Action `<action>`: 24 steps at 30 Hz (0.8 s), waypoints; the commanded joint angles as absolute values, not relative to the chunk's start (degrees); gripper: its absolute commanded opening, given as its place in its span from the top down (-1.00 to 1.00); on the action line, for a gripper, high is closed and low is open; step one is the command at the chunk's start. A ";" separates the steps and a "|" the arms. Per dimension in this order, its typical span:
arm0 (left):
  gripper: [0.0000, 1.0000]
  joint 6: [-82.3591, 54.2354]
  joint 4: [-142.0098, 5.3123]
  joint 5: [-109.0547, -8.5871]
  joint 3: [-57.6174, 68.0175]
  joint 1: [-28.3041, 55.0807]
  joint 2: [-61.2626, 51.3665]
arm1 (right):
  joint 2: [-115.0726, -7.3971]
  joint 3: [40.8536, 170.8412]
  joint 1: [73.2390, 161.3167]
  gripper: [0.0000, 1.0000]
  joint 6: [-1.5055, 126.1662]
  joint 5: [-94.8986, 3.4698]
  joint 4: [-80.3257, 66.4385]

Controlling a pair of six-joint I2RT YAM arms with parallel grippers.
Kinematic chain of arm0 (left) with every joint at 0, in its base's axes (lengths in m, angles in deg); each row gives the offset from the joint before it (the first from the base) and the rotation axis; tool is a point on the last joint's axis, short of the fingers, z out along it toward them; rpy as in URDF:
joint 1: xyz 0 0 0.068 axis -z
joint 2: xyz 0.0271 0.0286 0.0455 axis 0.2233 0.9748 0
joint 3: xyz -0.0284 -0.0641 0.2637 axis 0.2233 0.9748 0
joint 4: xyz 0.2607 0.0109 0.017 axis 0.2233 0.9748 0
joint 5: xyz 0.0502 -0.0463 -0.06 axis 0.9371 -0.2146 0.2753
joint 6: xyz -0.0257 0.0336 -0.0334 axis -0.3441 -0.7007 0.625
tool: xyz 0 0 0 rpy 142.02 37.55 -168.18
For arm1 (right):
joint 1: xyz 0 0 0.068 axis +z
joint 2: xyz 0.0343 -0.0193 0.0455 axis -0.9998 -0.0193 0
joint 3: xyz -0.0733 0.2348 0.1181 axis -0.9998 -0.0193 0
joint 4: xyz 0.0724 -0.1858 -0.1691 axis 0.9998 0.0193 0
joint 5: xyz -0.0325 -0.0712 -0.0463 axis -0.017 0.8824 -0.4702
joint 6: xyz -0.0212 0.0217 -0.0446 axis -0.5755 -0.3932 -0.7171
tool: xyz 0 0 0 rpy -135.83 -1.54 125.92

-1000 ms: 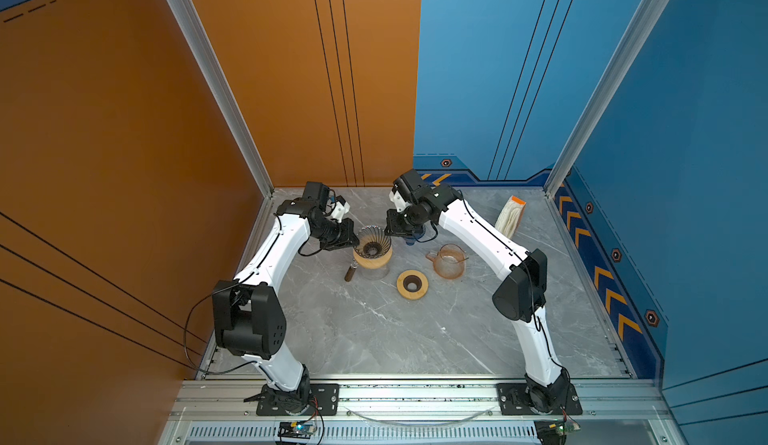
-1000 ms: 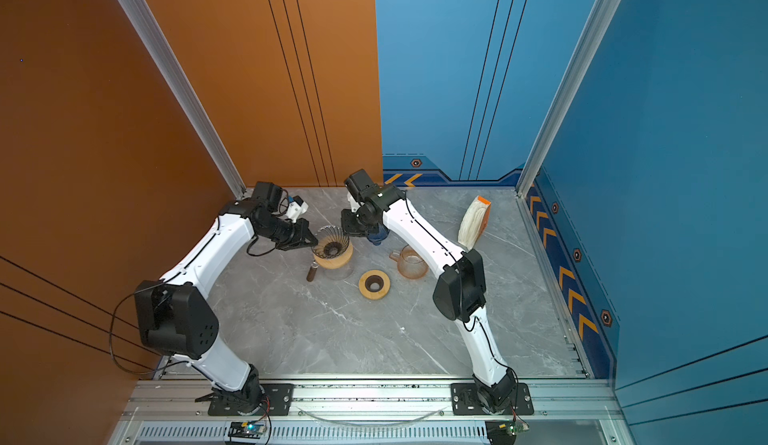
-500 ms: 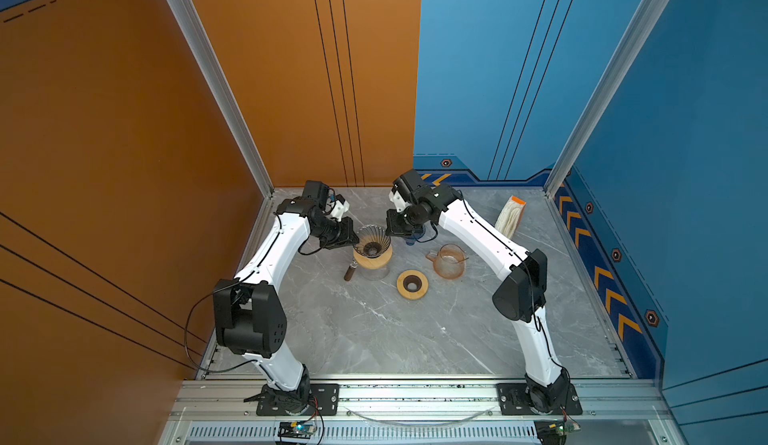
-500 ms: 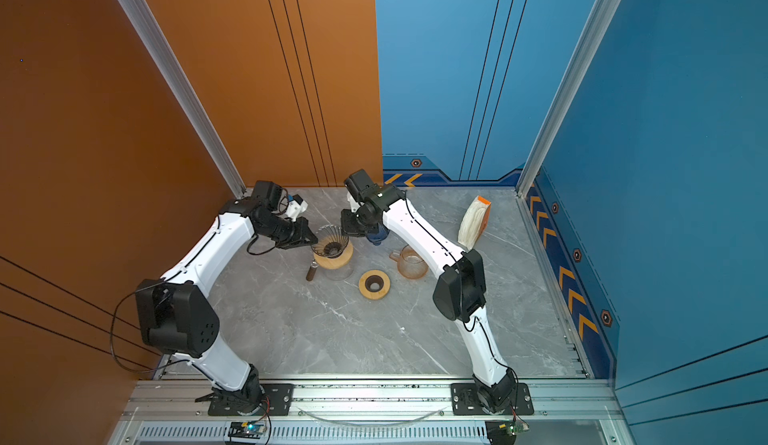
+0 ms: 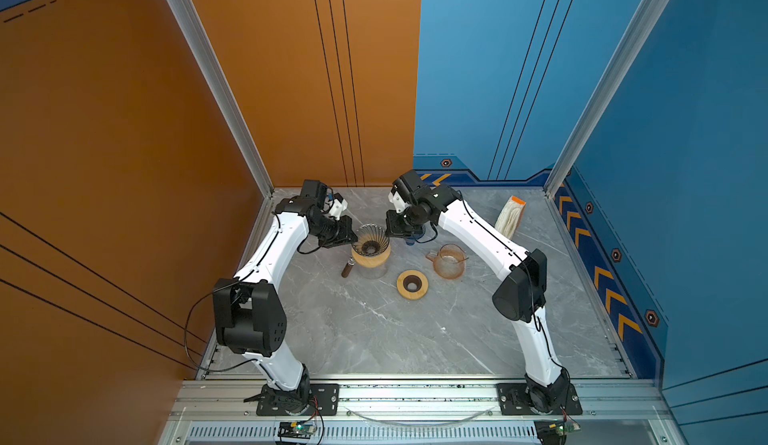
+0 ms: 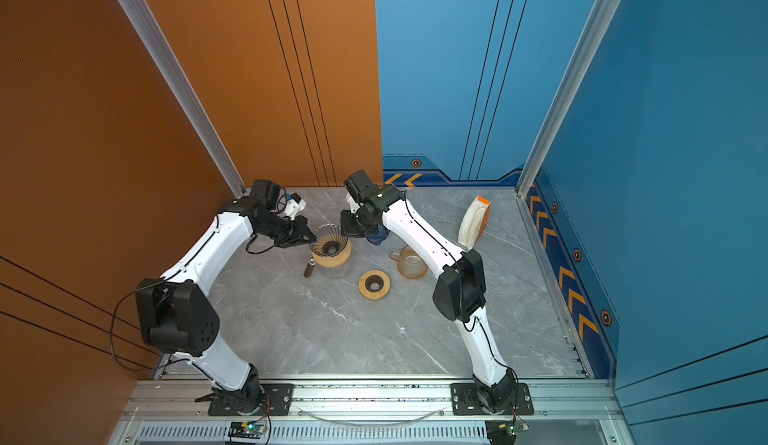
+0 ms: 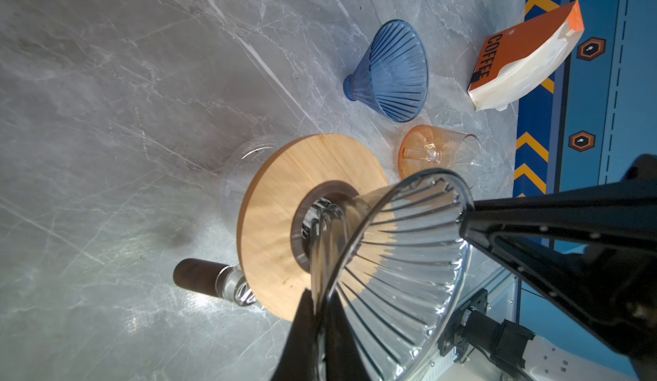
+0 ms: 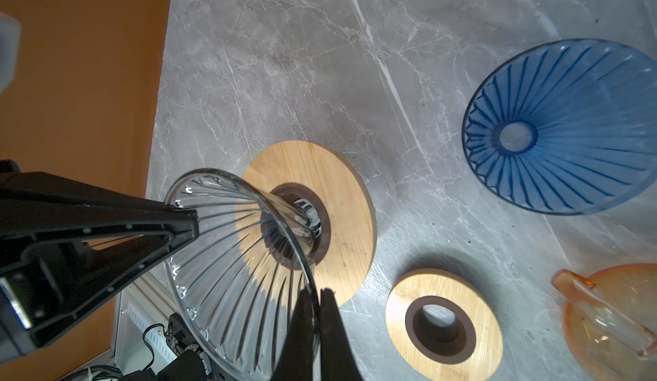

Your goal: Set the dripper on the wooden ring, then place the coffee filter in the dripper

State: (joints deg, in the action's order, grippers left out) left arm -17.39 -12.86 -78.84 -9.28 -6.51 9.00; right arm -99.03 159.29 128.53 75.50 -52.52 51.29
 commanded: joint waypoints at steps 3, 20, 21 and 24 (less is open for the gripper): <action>0.93 -18.54 -10.95 -78.18 -9.66 -6.34 11.13 | -100.41 158.52 128.27 1.00 75.19 -52.37 49.99; 0.96 -19.24 -10.89 -78.38 -7.00 -7.54 13.89 | -103.11 160.35 128.36 1.00 76.95 -52.31 50.07; 0.96 -19.31 -10.95 -78.21 -6.90 -7.57 13.98 | -103.33 160.32 128.36 1.00 77.10 -52.27 50.09; 0.96 -19.42 -10.94 -77.60 -6.69 -7.61 14.26 | -103.90 159.83 128.53 1.00 77.40 -52.10 50.07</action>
State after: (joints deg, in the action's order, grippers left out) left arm -17.39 -13.76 -81.46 -9.45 -7.97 10.97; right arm -100.08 160.21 128.34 76.22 -52.59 50.24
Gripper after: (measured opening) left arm 0.079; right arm 0.048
